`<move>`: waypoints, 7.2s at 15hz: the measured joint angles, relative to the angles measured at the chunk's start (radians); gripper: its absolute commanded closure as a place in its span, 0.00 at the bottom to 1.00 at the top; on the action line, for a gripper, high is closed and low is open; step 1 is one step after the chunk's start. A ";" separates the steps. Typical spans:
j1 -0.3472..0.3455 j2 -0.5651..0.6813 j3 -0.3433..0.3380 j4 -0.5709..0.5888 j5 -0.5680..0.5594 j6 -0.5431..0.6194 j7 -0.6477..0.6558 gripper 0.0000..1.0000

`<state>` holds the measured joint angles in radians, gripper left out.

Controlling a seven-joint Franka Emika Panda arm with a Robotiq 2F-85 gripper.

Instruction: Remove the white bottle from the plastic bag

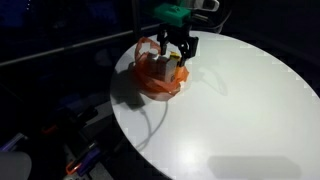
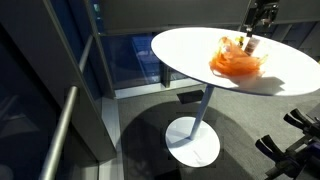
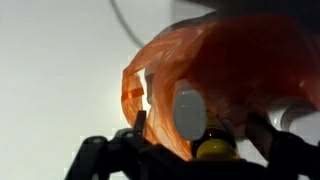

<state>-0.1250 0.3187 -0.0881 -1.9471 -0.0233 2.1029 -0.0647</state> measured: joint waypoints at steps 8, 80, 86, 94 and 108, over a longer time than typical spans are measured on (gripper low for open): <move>0.000 0.061 0.022 0.000 0.016 0.062 -0.107 0.00; -0.134 0.305 -0.074 0.487 0.130 -0.212 0.043 0.88; -0.127 0.346 -0.073 0.496 0.130 -0.169 0.043 0.69; -0.118 0.350 -0.072 0.505 0.129 -0.168 0.043 0.00; 0.017 0.074 -0.054 0.284 -0.022 -0.232 0.108 0.00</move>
<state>-0.1078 0.3927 -0.1422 -1.6632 -0.0456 1.8712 0.0434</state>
